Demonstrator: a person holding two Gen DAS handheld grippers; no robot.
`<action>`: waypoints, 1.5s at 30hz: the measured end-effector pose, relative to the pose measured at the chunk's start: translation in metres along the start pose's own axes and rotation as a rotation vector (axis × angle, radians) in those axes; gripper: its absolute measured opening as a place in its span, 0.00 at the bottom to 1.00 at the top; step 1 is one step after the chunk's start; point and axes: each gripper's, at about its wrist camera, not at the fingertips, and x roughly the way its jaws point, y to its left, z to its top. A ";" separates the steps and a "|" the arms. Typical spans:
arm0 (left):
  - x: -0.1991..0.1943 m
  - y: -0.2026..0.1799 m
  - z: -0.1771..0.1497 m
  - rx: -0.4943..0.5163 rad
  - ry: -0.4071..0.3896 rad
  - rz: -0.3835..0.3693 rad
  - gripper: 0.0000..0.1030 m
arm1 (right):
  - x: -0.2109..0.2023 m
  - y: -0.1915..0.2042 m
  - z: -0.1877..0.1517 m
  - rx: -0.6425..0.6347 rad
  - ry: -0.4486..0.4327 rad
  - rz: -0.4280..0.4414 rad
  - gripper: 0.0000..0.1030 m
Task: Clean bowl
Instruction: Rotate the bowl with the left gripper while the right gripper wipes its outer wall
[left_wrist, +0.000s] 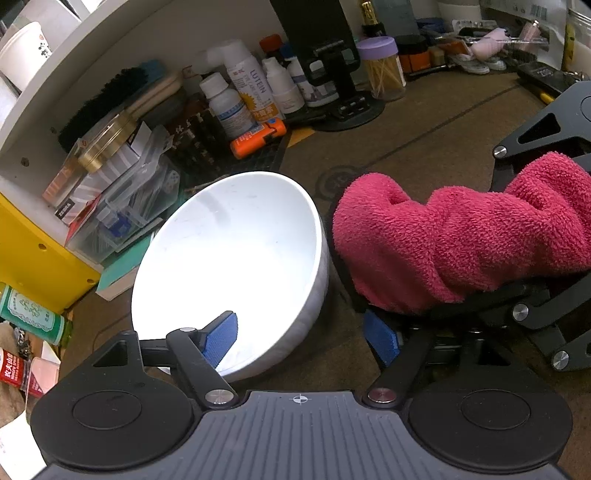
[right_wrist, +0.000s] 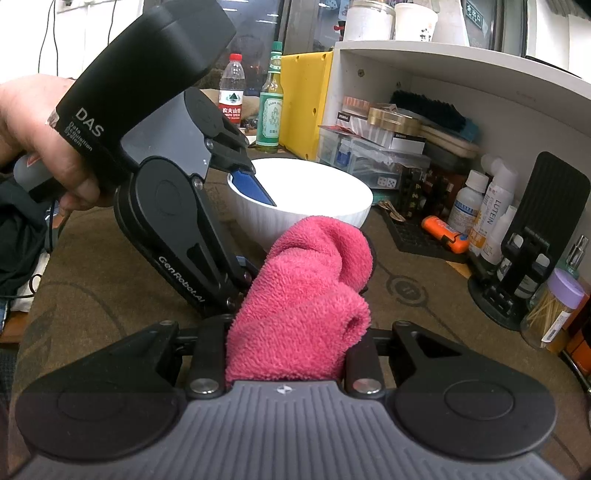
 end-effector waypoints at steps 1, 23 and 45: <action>0.000 0.000 0.000 -0.001 -0.001 0.000 0.77 | 0.000 0.000 0.000 -0.002 0.001 0.000 0.26; 0.003 0.025 -0.002 0.196 -0.030 -0.158 0.18 | 0.017 -0.027 0.006 0.129 -0.002 -0.179 0.27; -0.096 0.031 -0.020 0.064 -0.216 -0.167 0.35 | -0.032 -0.029 -0.028 0.274 -0.086 -0.056 0.25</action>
